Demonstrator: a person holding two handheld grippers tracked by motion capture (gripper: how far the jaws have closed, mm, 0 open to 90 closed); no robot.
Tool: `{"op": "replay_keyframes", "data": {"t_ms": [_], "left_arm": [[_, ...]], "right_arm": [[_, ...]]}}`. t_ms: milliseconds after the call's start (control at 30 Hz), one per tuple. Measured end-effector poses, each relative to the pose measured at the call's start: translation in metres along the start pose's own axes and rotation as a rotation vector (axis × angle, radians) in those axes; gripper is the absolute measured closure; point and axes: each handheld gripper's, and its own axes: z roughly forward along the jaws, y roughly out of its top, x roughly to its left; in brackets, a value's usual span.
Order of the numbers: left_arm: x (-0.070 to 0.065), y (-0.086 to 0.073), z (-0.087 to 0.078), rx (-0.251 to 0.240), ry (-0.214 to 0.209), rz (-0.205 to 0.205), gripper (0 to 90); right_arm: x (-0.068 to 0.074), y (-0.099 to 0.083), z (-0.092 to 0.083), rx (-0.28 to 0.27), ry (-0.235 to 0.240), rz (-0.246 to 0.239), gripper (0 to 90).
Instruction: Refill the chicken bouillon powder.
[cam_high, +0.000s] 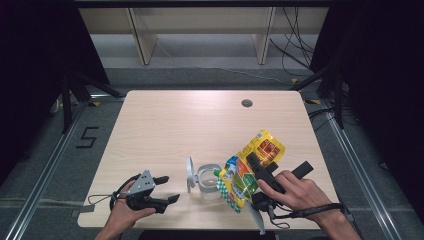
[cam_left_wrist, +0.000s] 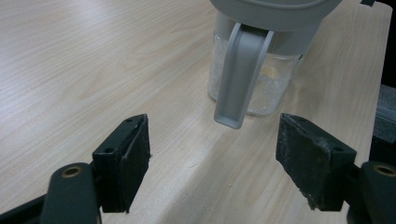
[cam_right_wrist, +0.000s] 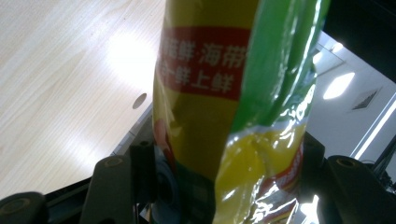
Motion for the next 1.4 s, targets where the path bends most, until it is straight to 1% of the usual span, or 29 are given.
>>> {"op": "replay_keyframes", "data": {"t_ms": [33,100,133,200,233,300,367,400,433,467,500,533,567,600,633,667,700,733,833,867,900,967,1000,1067,1100,1233,1333,1367,1400], "left_arm": [[0.0,0.0,0.0001,0.0,0.0,0.001,25.6],[-0.0001,0.0001,0.0002,0.001,-0.004,0.002,25.6],[-0.0012,-0.0003,0.0005,0.002,-0.002,-0.017,25.7],[-0.0012,-0.0003,0.0005,0.002,-0.003,-0.015,25.7],[-0.0013,-0.0003,0.0005,0.002,-0.003,-0.017,25.7],[-0.0004,-0.0001,0.0001,0.001,-0.003,-0.003,25.7],[-0.0003,-0.0001,0.0,0.001,-0.001,-0.002,25.6],[-0.0003,-0.0001,0.0,0.002,-0.001,-0.002,25.6],[-0.0001,0.0,0.0002,0.002,-0.004,0.002,25.7],[-0.0012,-0.0004,0.0004,0.002,-0.003,-0.018,25.6],[-0.0011,-0.0003,0.0005,0.003,-0.004,-0.014,25.7],[-0.0011,-0.0003,0.0005,0.003,-0.003,-0.014,25.6],[-0.0011,-0.0003,0.0005,0.003,-0.003,-0.014,25.6],[-0.0011,-0.0003,0.0005,0.003,-0.003,-0.014,25.7],[-0.0011,-0.0003,0.0005,0.002,-0.003,-0.014,25.7],[-0.0011,-0.0004,0.0005,0.002,-0.002,-0.017,25.7],[-0.0011,-0.0004,0.0006,0.003,-0.003,-0.016,25.6],[-0.0011,-0.0004,0.0006,0.004,-0.003,-0.015,25.6],[-0.0009,-0.0002,0.0002,0.014,0.005,-0.008,25.7],[-0.0006,-0.0004,0.0008,0.01,-0.001,-0.008,25.7],[-0.0007,-0.0004,0.0008,0.011,0.0,-0.009,25.7],[-0.0006,-0.0005,0.0007,0.01,0.0,-0.01,25.7],[-0.0006,-0.0005,0.0007,0.009,0.0,-0.01,25.6],[-0.0006,-0.0004,0.0008,0.005,-0.004,-0.009,25.6],[-0.001,-0.0006,0.0009,0.004,-0.003,-0.015,25.7],[-0.0008,-0.0005,0.0007,0.016,0.001,-0.01,25.6],[-0.0004,-0.0005,0.0011,0.014,-0.005,-0.01,25.7],[0.0007,-0.0005,0.0007,0.026,0.005,0.006,25.6],[-0.0008,-0.0008,0.0016,0.009,-0.003,-0.013,25.7]], "right_arm": [[-0.001,-0.0005,-0.0005,0.005,0.017,-0.007,44.1],[-0.0027,-0.0002,-0.0005,-0.001,0.011,-0.018,44.2],[-0.0027,0.0,-0.0002,-0.002,0.009,-0.02,44.6],[-0.0034,0.0,0.0008,-0.004,0.016,-0.037,46.0],[-0.0032,0.0,0.0013,-0.004,0.016,-0.03,46.1],[-0.0033,0.0002,0.0017,-0.004,0.016,-0.027,46.2],[-0.003,0.0004,0.0019,-0.009,0.019,-0.022,46.3],[-0.0008,0.0009,0.0021,-0.02,0.015,0.008,46.4],[-0.001,0.001,0.0024,-0.021,0.02,0.001,46.4],[-0.0001,0.0011,0.002,-0.015,0.007,0.003,46.4],[-0.0001,0.001,0.0019,-0.015,0.006,0.004,46.4],[-0.0009,0.0004,0.002,-0.018,0.02,0.004,46.5],[-0.0009,0.0002,0.0015,-0.013,0.008,0.0,46.4],[-0.0013,-0.0002,0.0009,-0.01,0.007,-0.003,46.5],[-0.0027,-0.0011,0.0005,-0.013,0.021,-0.006,46.5],[-0.002,-0.0012,0.0001,-0.012,0.01,0.004,46.5],[-0.0019,-0.0013,0.0,-0.013,0.016,0.006,46.5],[-0.0019,-0.0014,-0.0003,-0.01,0.01,0.003,46.5],[-0.0021,-0.0015,0.0001,-0.012,0.022,-0.011,46.5],[-0.0016,-0.0013,-0.0002,-0.007,0.01,-0.014,46.5],[-0.0022,-0.0011,-0.0002,-0.007,0.014,-0.019,46.5],[-0.0021,-0.0005,-0.0001,-0.015,0.013,-0.013,46.6],[-0.0011,0.0001,0.0003,-0.02,0.011,0.002,46.6],[-0.0008,0.0005,0.0006,-0.023,0.017,-0.005,46.6],[-0.0004,0.0002,0.0005,-0.023,0.027,0.0,46.6],[-0.0004,-0.0008,-0.0007,-0.016,0.013,-0.001,46.6],[-0.0008,-0.0009,-0.0014,-0.026,0.026,-0.003,46.6],[-0.0011,-0.0002,-0.0022,-0.018,0.023,-0.006,46.6],[-0.0014,-0.0001,-0.0018,-0.024,0.026,-0.003,46.6]]}}
